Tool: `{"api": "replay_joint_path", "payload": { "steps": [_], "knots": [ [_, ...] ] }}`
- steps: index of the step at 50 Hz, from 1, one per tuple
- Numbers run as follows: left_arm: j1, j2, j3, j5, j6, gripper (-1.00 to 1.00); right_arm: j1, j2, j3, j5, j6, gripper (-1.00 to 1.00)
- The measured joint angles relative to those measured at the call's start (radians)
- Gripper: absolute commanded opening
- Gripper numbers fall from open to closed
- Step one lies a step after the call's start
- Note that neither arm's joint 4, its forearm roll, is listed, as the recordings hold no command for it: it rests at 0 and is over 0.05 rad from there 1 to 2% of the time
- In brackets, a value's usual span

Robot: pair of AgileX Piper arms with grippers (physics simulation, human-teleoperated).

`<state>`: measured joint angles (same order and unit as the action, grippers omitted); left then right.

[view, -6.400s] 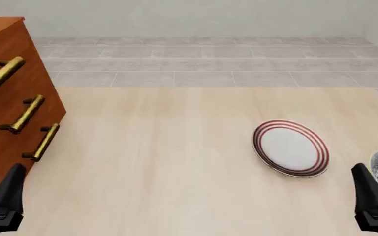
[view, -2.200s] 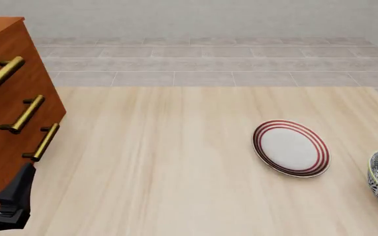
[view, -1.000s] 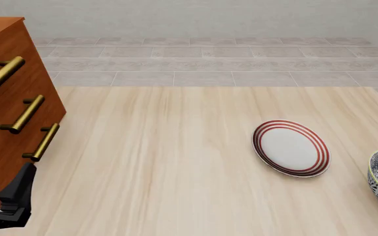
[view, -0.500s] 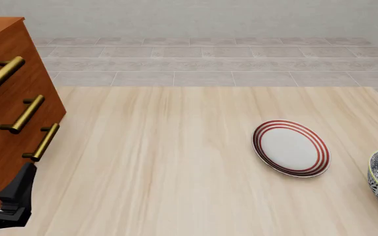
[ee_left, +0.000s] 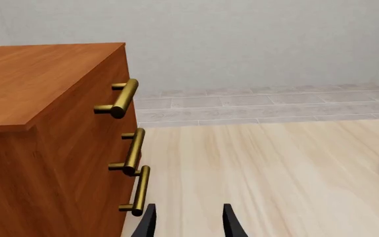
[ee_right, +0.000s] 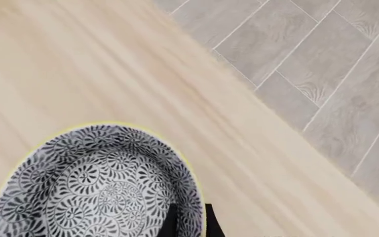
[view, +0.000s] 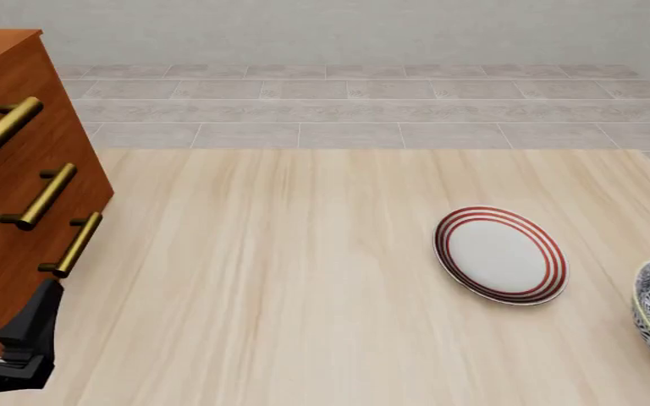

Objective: Put the bowl on top of the cabinet.

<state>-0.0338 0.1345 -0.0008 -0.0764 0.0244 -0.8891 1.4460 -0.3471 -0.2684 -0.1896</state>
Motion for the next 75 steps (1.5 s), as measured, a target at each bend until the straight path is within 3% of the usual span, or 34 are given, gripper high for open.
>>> {"api": "replay_joint_path", "payload": {
  "steps": [15, 53, 75],
  "knots": [
    [0.0, -0.01, 0.0, 0.011, 0.0, 1.0, 0.017, -0.036, -0.006, 0.032, 0.018, -1.0],
    [0.001, -0.022, 0.0, 0.019, -0.003, 1.0, 0.086, -0.286, -0.077, 0.279, 0.05, -1.0],
    [0.002, -0.012, 0.0, 0.007, -0.01, 1.0, 0.192, -0.36, -0.149, 0.364, 0.109, -1.0]
  ]
}}
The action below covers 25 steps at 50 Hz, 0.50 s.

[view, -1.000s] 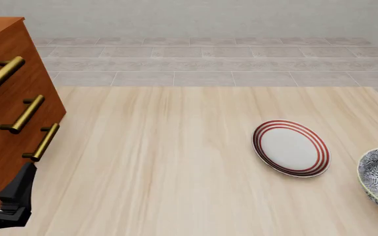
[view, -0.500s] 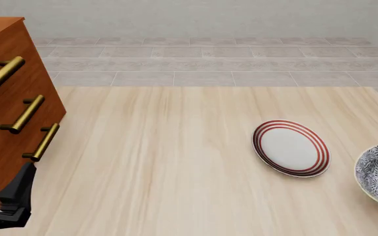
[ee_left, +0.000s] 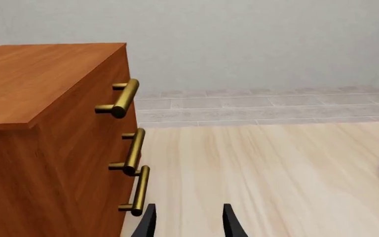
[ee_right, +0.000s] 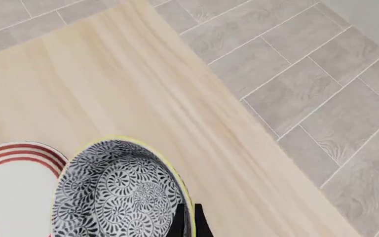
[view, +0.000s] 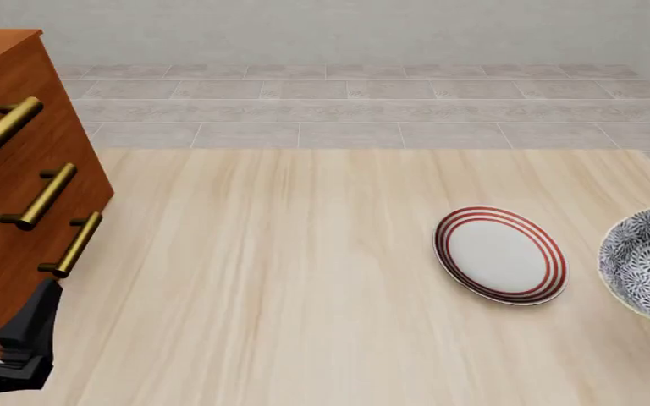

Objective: Put the bowl on top of the cabinet.

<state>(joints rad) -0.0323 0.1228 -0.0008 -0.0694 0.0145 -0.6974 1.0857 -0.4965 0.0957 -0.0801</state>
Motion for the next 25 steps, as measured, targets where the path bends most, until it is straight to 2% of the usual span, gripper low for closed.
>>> {"api": "replay_joint_path", "payload": {
  "steps": [25],
  "knots": [
    [-0.001, -0.005, 0.0, 0.003, -0.004, 1.0, 0.176, 0.055, -0.053, -0.019, 0.101, -1.0]
  ]
}}
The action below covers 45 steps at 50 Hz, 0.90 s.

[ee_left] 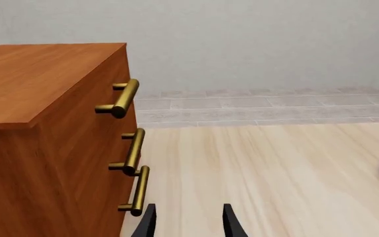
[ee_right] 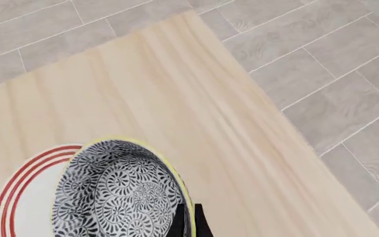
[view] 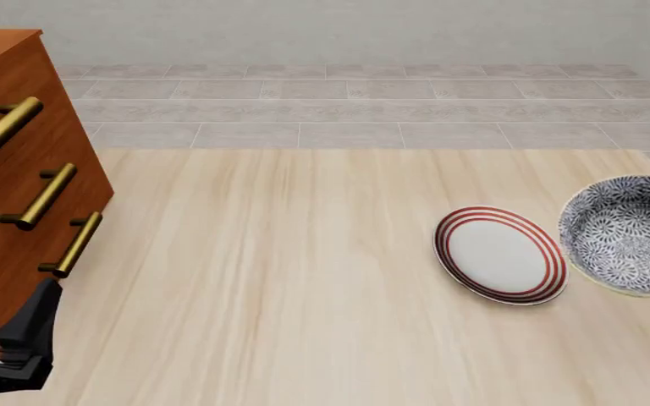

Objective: Put the bowl on top of the cabinet.

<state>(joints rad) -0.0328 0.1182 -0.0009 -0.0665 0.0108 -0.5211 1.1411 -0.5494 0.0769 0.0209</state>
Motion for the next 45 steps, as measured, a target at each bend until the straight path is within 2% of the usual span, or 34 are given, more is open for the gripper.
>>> {"api": "replay_joint_path", "payload": {
  "steps": [27, 45],
  "knots": [
    [0.003, -0.022, 0.001, 0.016, -0.007, 1.0, 0.155, 0.101, -0.068, -0.041, 0.048, -1.0],
    [0.004, -0.021, 0.001, 0.011, -0.012, 1.0, 0.265, 0.134, -0.111, -0.039, 0.057, -1.0]
  ]
}}
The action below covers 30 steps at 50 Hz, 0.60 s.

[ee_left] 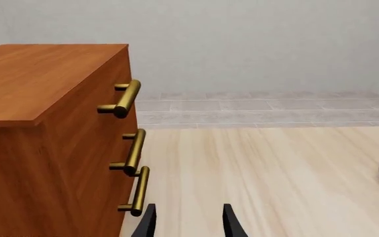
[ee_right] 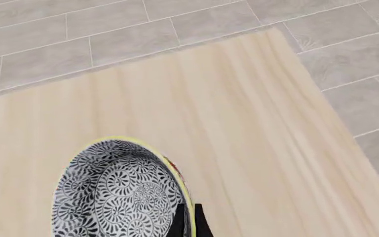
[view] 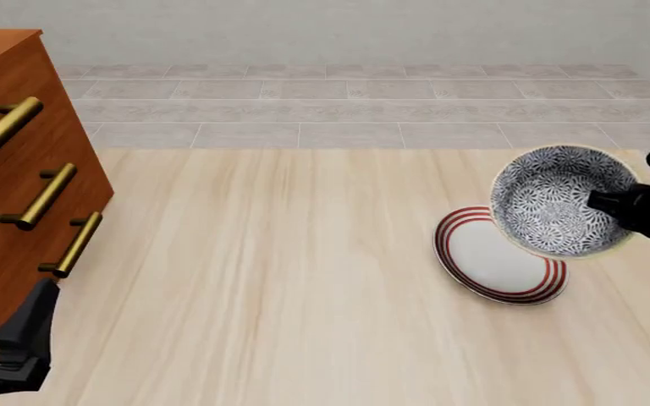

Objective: Put the bowl on top of the cabinet.

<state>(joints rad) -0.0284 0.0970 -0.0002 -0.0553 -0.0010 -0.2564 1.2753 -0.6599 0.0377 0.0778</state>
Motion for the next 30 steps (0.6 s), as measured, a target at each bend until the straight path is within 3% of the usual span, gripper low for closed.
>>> {"api": "replay_joint_path", "payload": {
  "steps": [30],
  "knots": [
    [0.001, 0.004, 0.0, -0.006, -0.004, 1.0, 0.214, 0.079, -0.101, 0.007, -0.004, -1.0]
  ]
}}
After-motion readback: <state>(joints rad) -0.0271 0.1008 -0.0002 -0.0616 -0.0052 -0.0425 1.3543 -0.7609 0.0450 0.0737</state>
